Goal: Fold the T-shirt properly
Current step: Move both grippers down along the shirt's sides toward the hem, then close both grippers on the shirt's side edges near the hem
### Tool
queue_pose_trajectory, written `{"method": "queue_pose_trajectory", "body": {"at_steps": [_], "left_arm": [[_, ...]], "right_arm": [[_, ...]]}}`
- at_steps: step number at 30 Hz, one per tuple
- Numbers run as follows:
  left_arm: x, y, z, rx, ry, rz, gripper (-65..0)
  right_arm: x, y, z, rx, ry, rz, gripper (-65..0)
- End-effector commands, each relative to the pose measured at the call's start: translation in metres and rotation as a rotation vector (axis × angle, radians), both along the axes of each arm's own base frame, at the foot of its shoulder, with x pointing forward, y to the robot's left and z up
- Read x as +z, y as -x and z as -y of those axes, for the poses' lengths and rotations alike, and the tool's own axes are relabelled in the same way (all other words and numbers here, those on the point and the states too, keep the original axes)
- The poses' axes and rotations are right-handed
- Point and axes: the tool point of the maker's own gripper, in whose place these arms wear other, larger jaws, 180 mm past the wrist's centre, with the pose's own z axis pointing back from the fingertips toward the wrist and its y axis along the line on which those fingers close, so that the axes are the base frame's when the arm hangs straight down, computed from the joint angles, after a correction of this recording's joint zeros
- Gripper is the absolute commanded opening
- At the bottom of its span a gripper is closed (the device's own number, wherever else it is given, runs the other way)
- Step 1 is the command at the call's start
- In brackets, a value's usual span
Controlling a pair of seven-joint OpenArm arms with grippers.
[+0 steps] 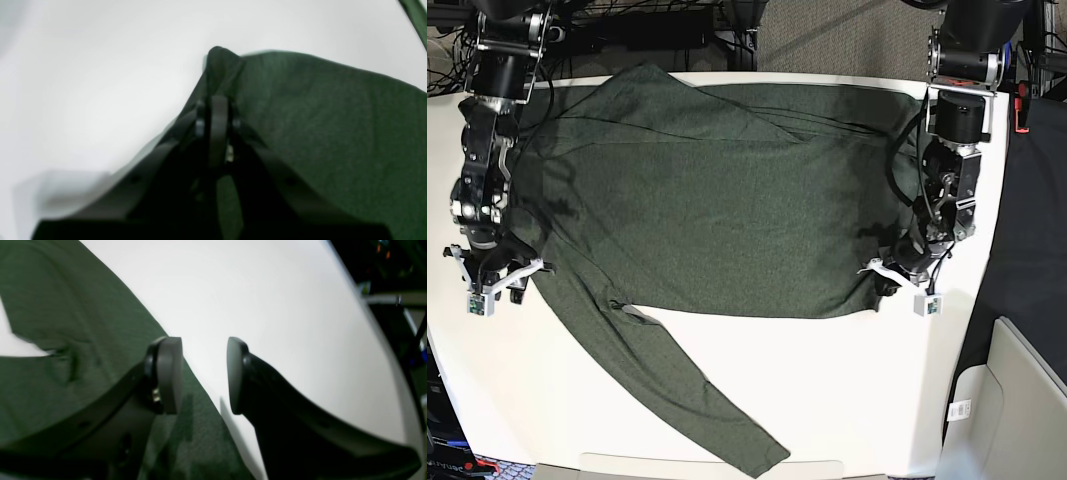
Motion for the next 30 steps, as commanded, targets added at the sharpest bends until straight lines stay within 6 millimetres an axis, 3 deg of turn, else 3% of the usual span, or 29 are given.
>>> {"method": "queue_pose_trajectory", "body": {"at_steps": [1, 9, 16, 19, 24, 26, 30], "left_arm": [[0.03, -0.015, -0.007, 0.0, -0.01, 0.091, -65.0], [0.054, -0.003, 0.005, -0.056, -0.032, 0.171, -65.0], [0.055, -0.001, 0.005, -0.061, -0.036, 0.175, -65.0], [0.066, 0.0, 0.007, -0.07, -0.035, 0.2, -65.0], [0.075, 0.011, -0.007, -0.04, -0.027, 0.18, -65.0], [0.075, 0.012, -0.009, -0.037, -0.027, 0.172, -65.0], [0.076, 0.011, -0.012, -0.03, -0.026, 0.172, -65.0]], "right_arm": [[0.019, -0.011, 0.009, -0.009, 0.016, 0.052, -43.1], [0.002, -0.02, 0.019, -0.043, -0.021, 0.003, -42.9], [-0.005, -0.029, 0.023, -0.062, -0.046, -0.018, -42.9], [-0.013, -0.035, 0.017, -0.049, -0.051, -0.047, -42.9], [-0.022, -0.04, 0.005, -0.01, -0.036, -0.079, -42.8], [-0.022, -0.04, 0.002, -0.002, -0.034, -0.079, -40.9], [-0.023, -0.041, -0.001, 0.003, -0.033, -0.081, -30.2]]}}
